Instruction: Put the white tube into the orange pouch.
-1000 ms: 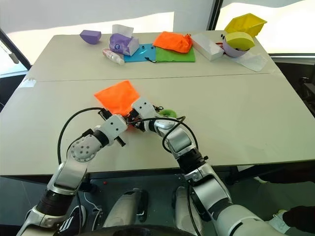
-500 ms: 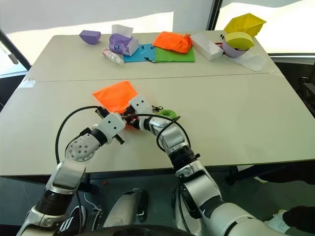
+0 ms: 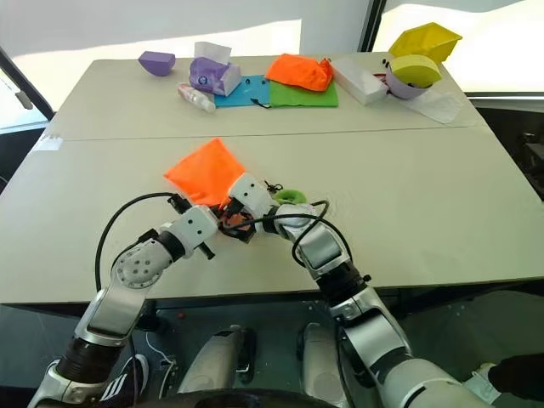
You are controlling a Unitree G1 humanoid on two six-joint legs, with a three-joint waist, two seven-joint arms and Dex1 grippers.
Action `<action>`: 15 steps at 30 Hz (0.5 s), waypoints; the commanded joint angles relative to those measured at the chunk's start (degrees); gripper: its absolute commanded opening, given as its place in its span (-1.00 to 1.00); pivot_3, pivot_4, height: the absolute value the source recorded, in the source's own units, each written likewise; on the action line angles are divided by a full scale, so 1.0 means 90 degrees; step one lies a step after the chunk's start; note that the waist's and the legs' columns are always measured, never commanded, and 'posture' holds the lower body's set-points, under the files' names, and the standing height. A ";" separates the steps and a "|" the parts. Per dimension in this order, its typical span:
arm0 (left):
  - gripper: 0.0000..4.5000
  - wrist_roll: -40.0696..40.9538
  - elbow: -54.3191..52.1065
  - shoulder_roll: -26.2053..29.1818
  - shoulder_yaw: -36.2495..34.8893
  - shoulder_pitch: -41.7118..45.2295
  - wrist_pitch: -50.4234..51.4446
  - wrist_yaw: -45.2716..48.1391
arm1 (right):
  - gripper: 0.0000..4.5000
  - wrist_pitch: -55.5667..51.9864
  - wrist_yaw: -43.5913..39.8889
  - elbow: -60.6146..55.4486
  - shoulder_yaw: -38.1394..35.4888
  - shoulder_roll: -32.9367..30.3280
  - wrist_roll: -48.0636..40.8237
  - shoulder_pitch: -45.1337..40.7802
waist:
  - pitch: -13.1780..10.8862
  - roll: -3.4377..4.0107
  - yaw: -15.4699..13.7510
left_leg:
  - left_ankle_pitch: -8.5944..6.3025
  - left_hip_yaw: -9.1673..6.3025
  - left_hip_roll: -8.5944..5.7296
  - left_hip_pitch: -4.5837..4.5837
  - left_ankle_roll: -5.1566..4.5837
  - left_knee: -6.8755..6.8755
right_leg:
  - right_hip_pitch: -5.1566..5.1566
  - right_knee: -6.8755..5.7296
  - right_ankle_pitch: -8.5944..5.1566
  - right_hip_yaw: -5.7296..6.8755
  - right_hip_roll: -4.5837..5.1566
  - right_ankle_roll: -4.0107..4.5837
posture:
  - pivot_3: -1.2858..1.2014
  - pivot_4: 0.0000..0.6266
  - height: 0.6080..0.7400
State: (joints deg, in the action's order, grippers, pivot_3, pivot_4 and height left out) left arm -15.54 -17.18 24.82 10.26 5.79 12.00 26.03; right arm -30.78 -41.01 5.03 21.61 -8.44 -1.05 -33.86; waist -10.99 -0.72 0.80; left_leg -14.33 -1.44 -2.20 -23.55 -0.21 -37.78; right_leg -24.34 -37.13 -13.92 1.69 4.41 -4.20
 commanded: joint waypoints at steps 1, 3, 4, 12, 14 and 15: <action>-1.00 0.0086 -0.0109 0.0098 -0.0143 -0.0019 -0.0087 0.0021 | 0.97 0.0001 -0.0199 -0.0590 0.0056 -0.0333 -0.0018 0.0148 | 0.0000 0.0000 -0.0007 | 0.0000 0.0000 0.0000 0.0000 0.0000 0.0003 | -0.0001 0.0000 0.0000 0.0000 0.0000 0.0000 | 0.03 -0.52 0.98; -1.00 0.0105 -0.0123 0.0119 -0.0186 -0.0040 -0.0080 0.0020 | 0.97 0.0027 -0.0336 -0.0781 0.0002 -0.0594 -0.0062 0.0254 | 0.0000 0.0000 -0.0017 | 0.0000 0.0000 0.0000 0.0000 0.0000 0.0003 | -0.0001 0.0001 0.0000 0.0000 0.0000 0.0000 | 0.03 -0.52 0.98; -1.00 0.0109 -0.0149 0.0190 -0.0214 -0.0080 -0.0101 0.0059 | 0.97 -0.0020 -0.0515 -0.0956 -0.0121 -0.0753 -0.0233 0.0314 | 0.0000 0.0000 -0.0020 | 0.0000 0.0000 0.0000 0.0000 0.0000 0.0003 | 0.0001 0.0005 0.0000 0.0000 0.0001 0.0000 | 0.03 -0.52 0.98; -1.00 0.0438 -0.0262 0.0631 -0.0523 -0.0467 -0.0333 0.0323 | 0.97 0.0104 -0.0667 -0.0997 -0.1231 -0.1866 -0.0612 0.0136 | -0.0001 -0.0001 -0.0016 | 0.0000 0.0001 0.0000 -0.0006 0.0000 0.0006 | 0.0002 0.0021 -0.0002 0.0000 0.0004 0.0002 | 0.03 -0.52 0.98; -1.00 0.0451 -0.0201 0.0645 -0.0519 -0.0423 -0.0343 0.0315 | 0.97 0.0185 -0.0581 -0.0601 -0.1270 -0.1938 -0.0520 0.0014 | -0.0001 -0.0001 -0.0020 | 0.0000 0.0001 0.0000 -0.0006 0.0000 0.0007 | 0.0001 0.0020 -0.0002 0.0000 0.0004 0.0002 | 0.03 -0.52 0.98; -1.00 0.0439 -0.0157 0.0651 -0.0498 -0.0385 -0.0354 0.0300 | 0.97 0.0201 -0.0433 -0.0320 -0.1261 -0.1951 -0.0404 -0.0063 | -0.0001 -0.0001 -0.0021 | 0.0000 0.0001 0.0001 -0.0005 0.0000 0.0008 | 0.0001 0.0020 -0.0002 0.0000 0.0004 0.0003 | 0.03 -0.52 0.98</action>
State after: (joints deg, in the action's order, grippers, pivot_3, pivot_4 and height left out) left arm -11.89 -17.47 30.42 7.00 1.91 9.67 28.71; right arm -29.95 -46.30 0.23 11.05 -25.92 -5.63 -33.36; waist -10.99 -0.73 0.60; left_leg -14.33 -1.44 -2.19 -23.59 -0.21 -37.70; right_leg -24.33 -36.95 -13.94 1.70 4.45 -4.18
